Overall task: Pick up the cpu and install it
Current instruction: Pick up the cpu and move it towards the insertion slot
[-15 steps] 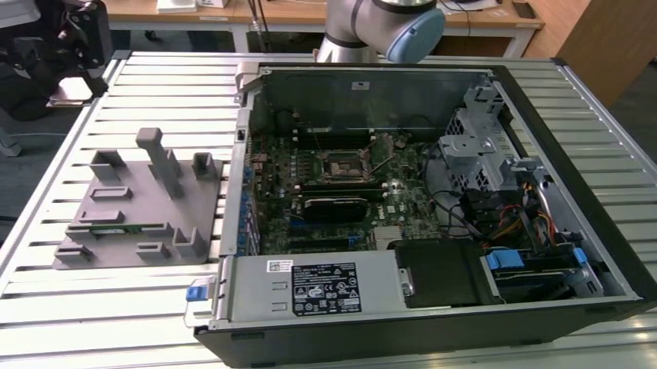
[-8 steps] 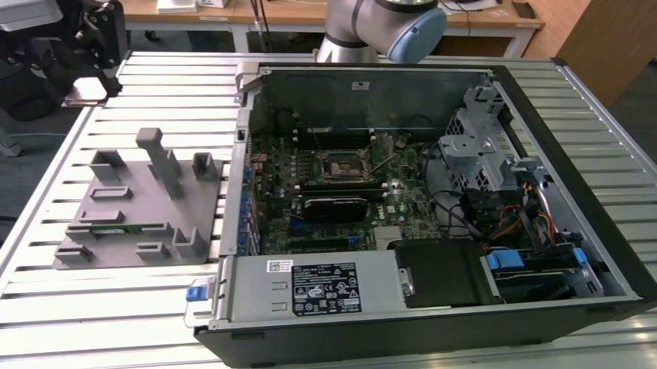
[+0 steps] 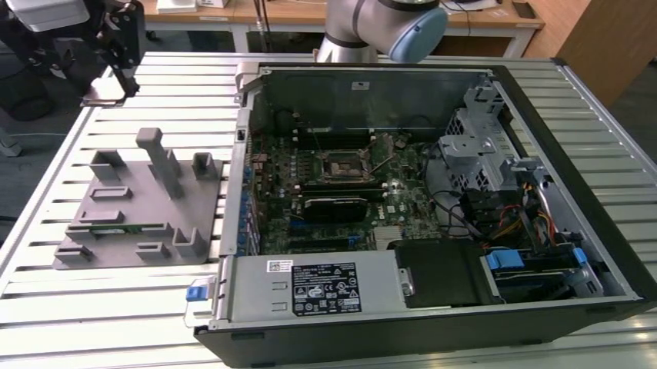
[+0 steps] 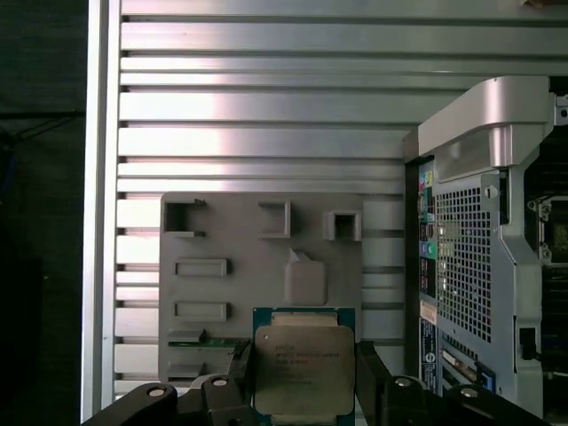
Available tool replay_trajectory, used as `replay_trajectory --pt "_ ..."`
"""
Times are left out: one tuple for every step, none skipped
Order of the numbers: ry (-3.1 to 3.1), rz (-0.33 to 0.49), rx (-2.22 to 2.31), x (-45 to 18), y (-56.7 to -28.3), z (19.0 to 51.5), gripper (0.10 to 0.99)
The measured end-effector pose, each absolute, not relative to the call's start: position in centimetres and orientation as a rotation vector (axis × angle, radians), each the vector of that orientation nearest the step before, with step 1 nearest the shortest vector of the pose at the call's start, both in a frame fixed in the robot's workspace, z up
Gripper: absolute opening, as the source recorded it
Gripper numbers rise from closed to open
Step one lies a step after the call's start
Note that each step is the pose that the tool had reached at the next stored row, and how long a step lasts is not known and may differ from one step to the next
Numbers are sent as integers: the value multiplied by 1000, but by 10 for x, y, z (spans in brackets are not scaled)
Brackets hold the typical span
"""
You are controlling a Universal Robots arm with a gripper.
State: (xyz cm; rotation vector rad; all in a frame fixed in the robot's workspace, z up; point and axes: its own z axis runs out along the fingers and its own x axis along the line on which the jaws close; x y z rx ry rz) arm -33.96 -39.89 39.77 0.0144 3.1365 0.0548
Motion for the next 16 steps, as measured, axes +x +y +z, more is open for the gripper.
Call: replay_trajectory --pt "3137 55 14 -338 -399 398 541" --pt "3137 55 14 -336 -399 398 541" --pt "3137 55 14 -334 -399 398 541" --pt "3137 55 14 -332 -399 398 541" --pt "3137 55 14 -331 -399 398 541" --pt "3137 55 14 -329 -399 398 541" --pt "3137 55 14 -328 -399 398 541" --pt "3137 55 14 -327 -399 398 541" --pt "3137 55 14 -325 -399 398 541" --pt "3137 55 14 -324 -399 398 541" --pt "3137 55 14 -322 -399 398 541" --pt "3137 55 14 -321 -399 398 541" --pt "3137 55 14 -320 -399 398 541" --pt "3137 55 14 -319 -399 398 541" --pt "3137 55 14 -317 -399 398 541" --pt "3137 55 14 -316 -399 398 541"
